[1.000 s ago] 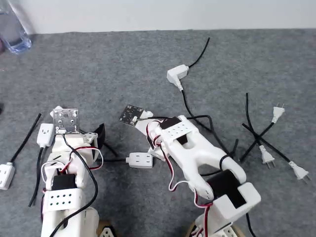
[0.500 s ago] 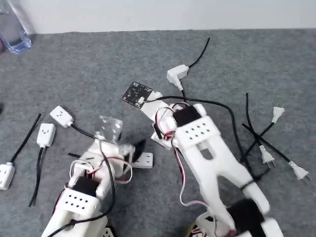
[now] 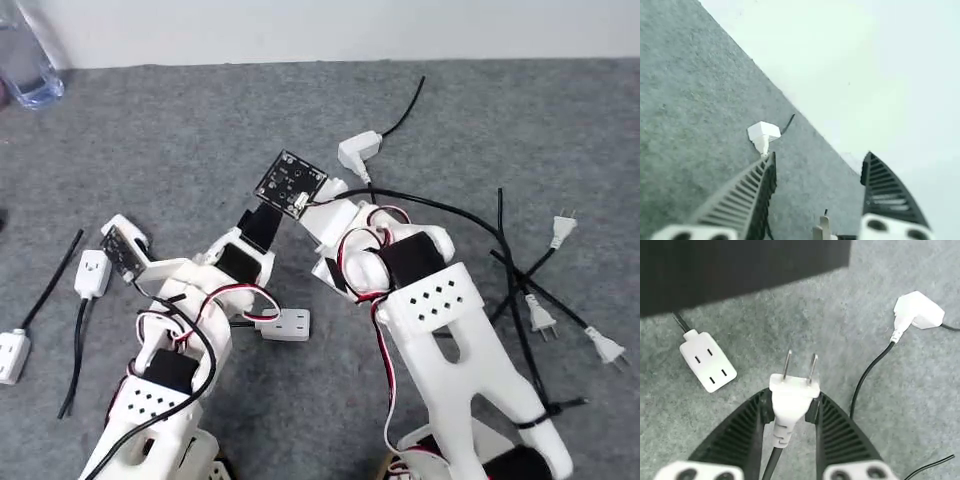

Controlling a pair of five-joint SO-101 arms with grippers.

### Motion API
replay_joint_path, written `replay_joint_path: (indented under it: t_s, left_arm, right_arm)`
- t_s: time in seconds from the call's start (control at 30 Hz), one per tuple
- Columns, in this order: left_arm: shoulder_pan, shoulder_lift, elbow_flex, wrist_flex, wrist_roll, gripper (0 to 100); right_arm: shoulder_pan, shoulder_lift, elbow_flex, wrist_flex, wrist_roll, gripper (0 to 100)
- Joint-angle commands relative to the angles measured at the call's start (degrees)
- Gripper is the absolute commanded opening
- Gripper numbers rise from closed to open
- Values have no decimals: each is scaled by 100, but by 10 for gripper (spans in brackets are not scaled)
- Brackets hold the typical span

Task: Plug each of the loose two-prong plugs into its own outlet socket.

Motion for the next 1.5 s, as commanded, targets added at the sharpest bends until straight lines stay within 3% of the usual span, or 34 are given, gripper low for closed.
replay_joint_path:
  t_s: [0.0,0.47,0.8,0.9,1.0,1.27,1.47]
  left_arm:
    - [79,-97,-136,-158,88,265]
    - [738,-281,4,-123,79,265]
    - [1081,-3763,1657,-105,97,261]
    - [1116,-4404,1552,949,290,261]
    - [1371,-4448,1349,1556,308,261]
    - [1398,-4404,1341,1556,325,261]
    - [747,-4404,1341,1222,598,261]
  right_arm:
    - [31,-66,-325,-198,-26,8]
    - [57,-57,-404,-479,765,8]
    - [31,-110,-642,-365,818,8]
    - [-75,-119,-985,-13,809,8]
    - [-242,-119,-1248,330,809,8]
    - [-681,-127,-1714,945,624,8]
    - [-980,-127,-2189,1692,580,8]
